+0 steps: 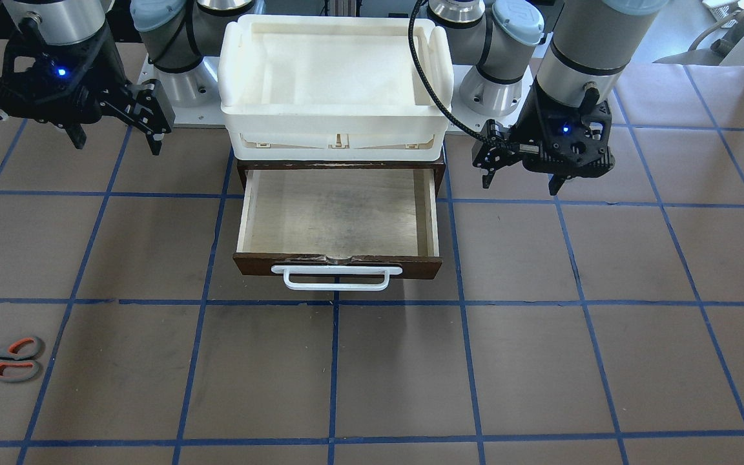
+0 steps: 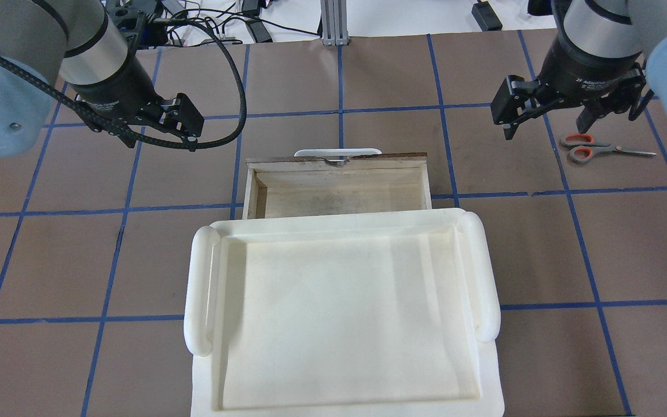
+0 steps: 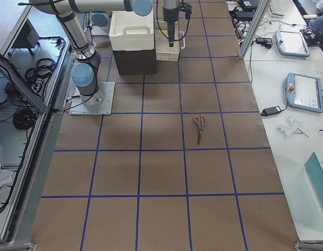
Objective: Put scissors in drawer and close it
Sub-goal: 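Move the right gripper down over the grey-and-orange scissors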
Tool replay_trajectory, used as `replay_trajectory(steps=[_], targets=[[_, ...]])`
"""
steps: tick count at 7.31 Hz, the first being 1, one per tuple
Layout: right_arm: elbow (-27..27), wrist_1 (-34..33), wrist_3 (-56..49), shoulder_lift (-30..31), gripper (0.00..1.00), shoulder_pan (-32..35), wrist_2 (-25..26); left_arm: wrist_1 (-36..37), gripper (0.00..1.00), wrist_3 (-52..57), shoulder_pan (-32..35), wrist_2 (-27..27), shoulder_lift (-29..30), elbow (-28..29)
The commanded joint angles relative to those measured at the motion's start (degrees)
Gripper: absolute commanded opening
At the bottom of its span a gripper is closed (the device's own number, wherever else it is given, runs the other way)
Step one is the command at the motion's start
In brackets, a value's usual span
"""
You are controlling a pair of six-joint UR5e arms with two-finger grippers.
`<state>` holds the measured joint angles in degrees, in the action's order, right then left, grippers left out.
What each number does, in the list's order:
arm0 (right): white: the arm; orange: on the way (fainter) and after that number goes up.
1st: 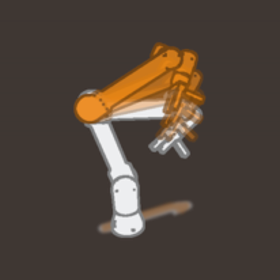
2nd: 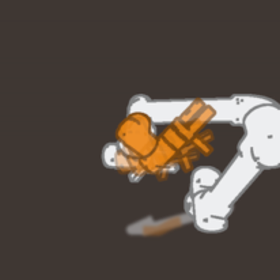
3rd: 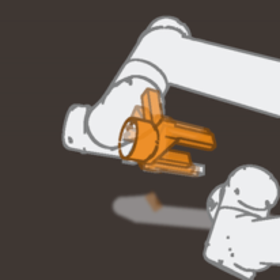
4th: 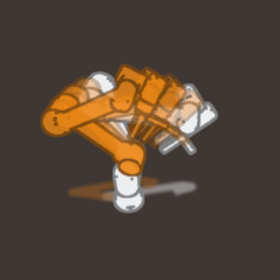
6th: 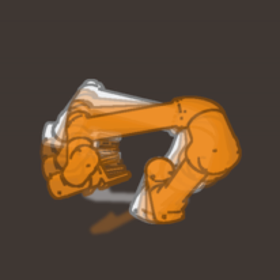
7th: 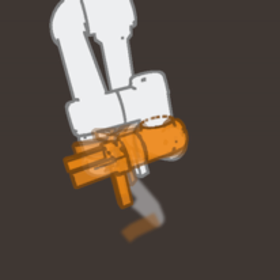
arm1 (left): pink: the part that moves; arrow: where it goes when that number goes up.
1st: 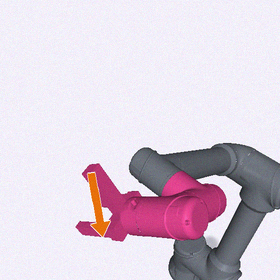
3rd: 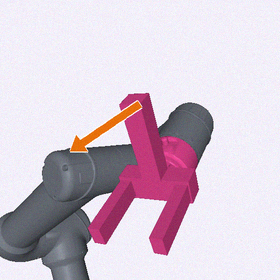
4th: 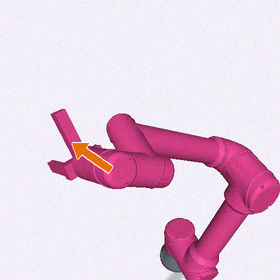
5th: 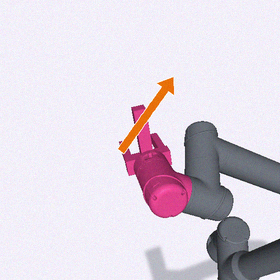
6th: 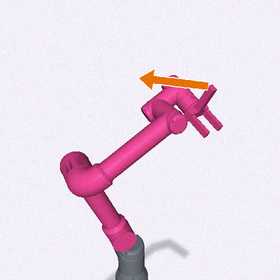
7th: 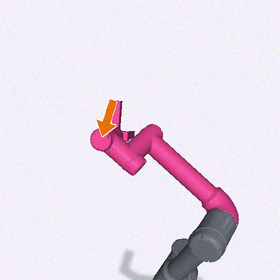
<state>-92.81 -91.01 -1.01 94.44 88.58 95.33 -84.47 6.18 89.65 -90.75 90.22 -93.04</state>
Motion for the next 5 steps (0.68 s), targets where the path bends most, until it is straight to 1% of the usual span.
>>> replay_trajectory(steps=[1, 2, 3, 4, 5], targets=[[0.0, 1.01, -0.13, 0.04, 1.0, -0.16, 0.47, 0.01, 1.0, -0.38, 0.0, 0.05, 0.13, 0.05], [0.0, 1.27, -0.22, 0.04, 1.0, -0.16, 0.56, 0.01, 1.0, -0.38, 0.0, 0.05, -0.05, -0.04], [0.0, 3.1, 0.56, 0.21, 1.0, -0.16, 2.3, 0.01, 1.0, -0.38, 0.0, 0.05, 0.04, 0.05], [0.09, 4.95, 0.74, 0.04, 1.0, -0.16, 1.97, 0.01, 1.0, -0.38, 0.0, 0.05, -0.05, 0.05], [0.09, 5.14, 0.66, -0.05, 1.0, -0.07, 1.97, 0.01, 1.0, -0.38, 0.0, 0.05, 0.13, -0.04]])
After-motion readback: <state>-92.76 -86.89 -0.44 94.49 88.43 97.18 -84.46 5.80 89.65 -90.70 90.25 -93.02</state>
